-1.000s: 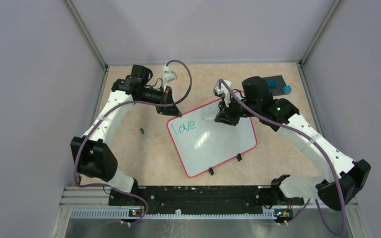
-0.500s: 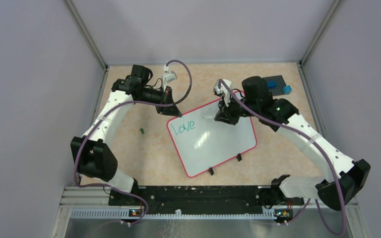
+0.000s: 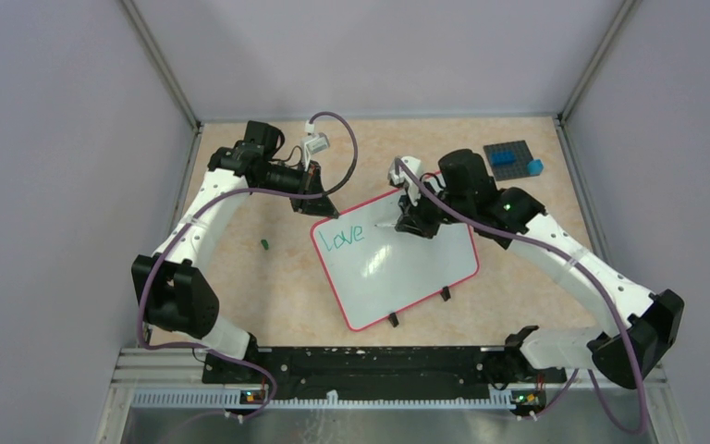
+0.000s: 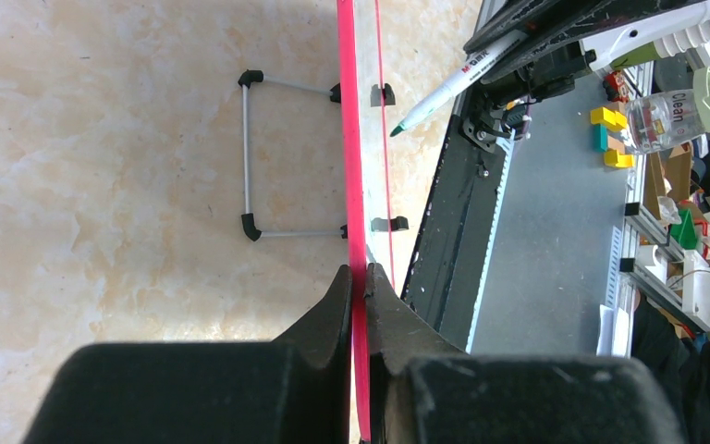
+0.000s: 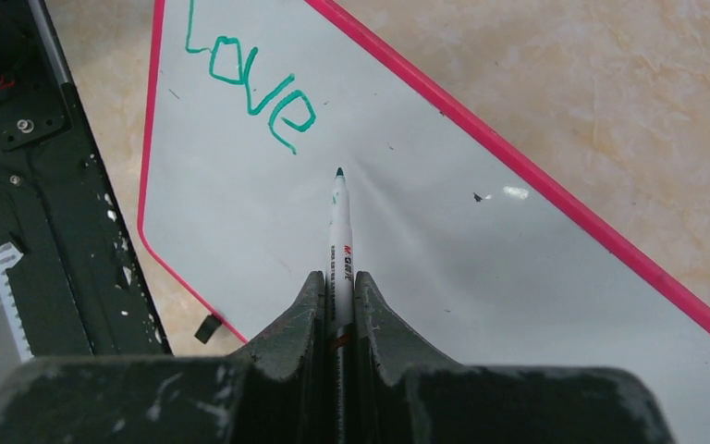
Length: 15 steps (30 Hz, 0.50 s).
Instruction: Write a sentence on the whiteboard
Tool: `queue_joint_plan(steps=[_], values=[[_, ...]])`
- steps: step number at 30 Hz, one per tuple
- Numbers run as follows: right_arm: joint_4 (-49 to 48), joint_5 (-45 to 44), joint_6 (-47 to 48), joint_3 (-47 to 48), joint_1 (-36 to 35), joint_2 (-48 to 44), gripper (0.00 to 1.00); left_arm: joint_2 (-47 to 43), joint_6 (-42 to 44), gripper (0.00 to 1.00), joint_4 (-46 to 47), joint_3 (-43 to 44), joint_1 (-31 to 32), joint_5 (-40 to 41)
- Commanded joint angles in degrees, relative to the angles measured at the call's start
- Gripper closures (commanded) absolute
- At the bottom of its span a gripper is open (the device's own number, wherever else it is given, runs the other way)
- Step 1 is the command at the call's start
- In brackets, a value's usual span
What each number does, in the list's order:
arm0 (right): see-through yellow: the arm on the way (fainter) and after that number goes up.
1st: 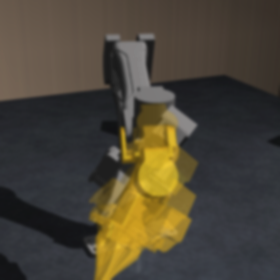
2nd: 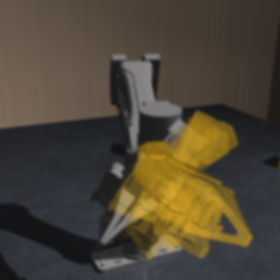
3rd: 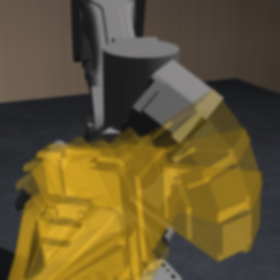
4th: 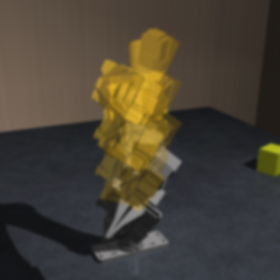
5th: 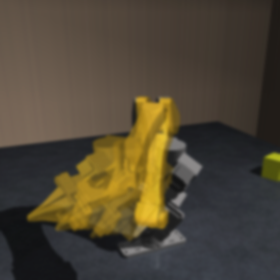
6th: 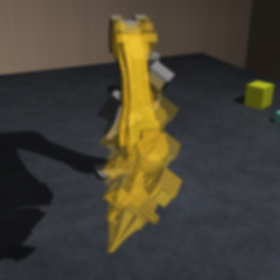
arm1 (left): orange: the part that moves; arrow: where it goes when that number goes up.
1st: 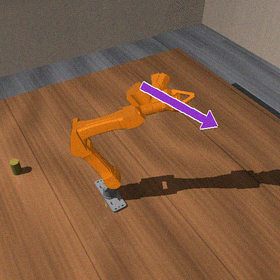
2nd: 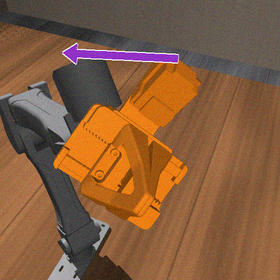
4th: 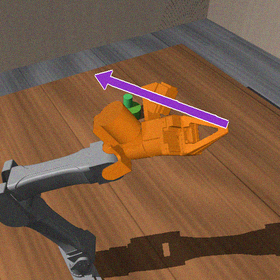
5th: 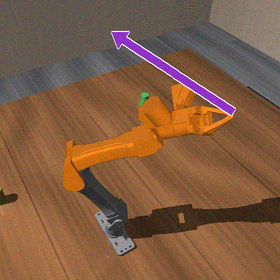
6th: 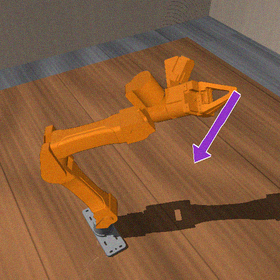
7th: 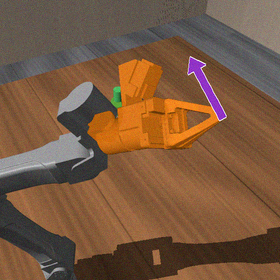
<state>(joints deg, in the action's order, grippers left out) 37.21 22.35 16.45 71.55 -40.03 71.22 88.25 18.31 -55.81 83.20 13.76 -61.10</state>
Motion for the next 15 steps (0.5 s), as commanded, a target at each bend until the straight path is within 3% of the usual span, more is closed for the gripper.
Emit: queue_joint_plan(steps=[1,15], values=[[-3.6,-2.0,-0.3,0.0,-0.6,0.8,1.0,-1.0,1.2,1.0,-0.8,-0.9,1.2,-0.8],[-4.9,-3.6,-0.6,1.7,-0.6,2.8,1.0,-0.9,0.9,1.0,-0.9,-0.6,1.2,-0.3]])
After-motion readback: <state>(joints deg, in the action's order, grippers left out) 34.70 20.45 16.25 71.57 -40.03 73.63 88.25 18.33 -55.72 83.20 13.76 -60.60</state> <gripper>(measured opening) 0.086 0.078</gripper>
